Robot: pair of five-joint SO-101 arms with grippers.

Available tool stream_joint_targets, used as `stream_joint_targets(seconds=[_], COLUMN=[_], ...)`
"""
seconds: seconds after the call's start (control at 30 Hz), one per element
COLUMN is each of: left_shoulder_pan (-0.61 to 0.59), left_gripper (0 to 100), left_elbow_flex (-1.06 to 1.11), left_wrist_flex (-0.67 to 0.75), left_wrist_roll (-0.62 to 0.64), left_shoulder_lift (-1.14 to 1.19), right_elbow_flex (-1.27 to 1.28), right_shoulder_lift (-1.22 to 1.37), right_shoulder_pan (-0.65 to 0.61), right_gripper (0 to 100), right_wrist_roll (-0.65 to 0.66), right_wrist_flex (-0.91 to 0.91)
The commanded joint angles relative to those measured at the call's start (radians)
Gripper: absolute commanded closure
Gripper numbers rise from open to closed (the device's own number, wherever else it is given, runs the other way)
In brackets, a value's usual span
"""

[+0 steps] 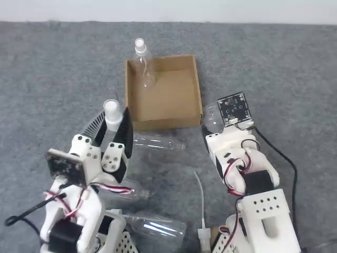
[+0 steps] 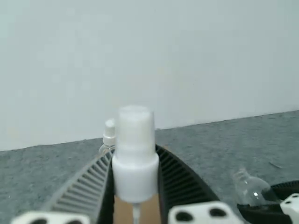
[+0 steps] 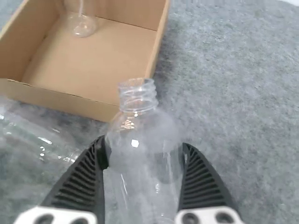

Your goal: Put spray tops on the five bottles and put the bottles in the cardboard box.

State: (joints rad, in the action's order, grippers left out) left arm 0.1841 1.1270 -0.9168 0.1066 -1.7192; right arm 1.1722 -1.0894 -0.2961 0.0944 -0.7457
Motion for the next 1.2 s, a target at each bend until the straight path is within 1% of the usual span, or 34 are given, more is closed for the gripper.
stream_joint_targets(seconds=[0.0,0.17,0.23,0.33,0.4,0.63,0.8,1.03,1.17], left_shoulder_pan=[-0.052,-0.163,-0.180,-0.180,-0.181,-0.181,-0.183,-0.181,-0.176], left_gripper=[99,99,99,99,99,99,99,99,99], left_elbow_flex=[0.036,0.048,0.048,0.048,0.048,0.047,0.053,0.054,0.054], left_wrist_flex=[0.063,0.071,0.072,0.072,0.072,0.074,0.107,0.107,0.104], left_wrist_roll=[0.017,0.103,0.109,0.109,0.109,0.110,0.110,0.110,0.110], left_shoulder_lift=[-0.057,-0.107,-0.107,-0.107,-0.107,-0.107,-0.107,-0.107,-0.107], right_elbow_flex=[-0.008,-0.008,-0.006,-0.008,-0.008,-0.006,-0.005,-0.005,0.015], right_shoulder_lift=[-0.030,-0.030,-0.030,-0.030,-0.030,-0.030,-0.030,-0.019,-0.021], right_shoulder_pan=[-0.019,-0.044,-0.054,-0.058,-0.070,-0.139,-0.171,-0.193,-0.237], right_gripper=[99.1,99.1,99.1,99.1,99.1,99.1,99.0,99.1,99.1], right_wrist_roll=[-0.012,-0.012,-0.049,-0.115,-0.126,-0.129,-0.126,-0.124,-0.123], right_wrist_flex=[0.022,0.019,0.019,0.019,0.022,0.019,0.018,0.027,0.038])
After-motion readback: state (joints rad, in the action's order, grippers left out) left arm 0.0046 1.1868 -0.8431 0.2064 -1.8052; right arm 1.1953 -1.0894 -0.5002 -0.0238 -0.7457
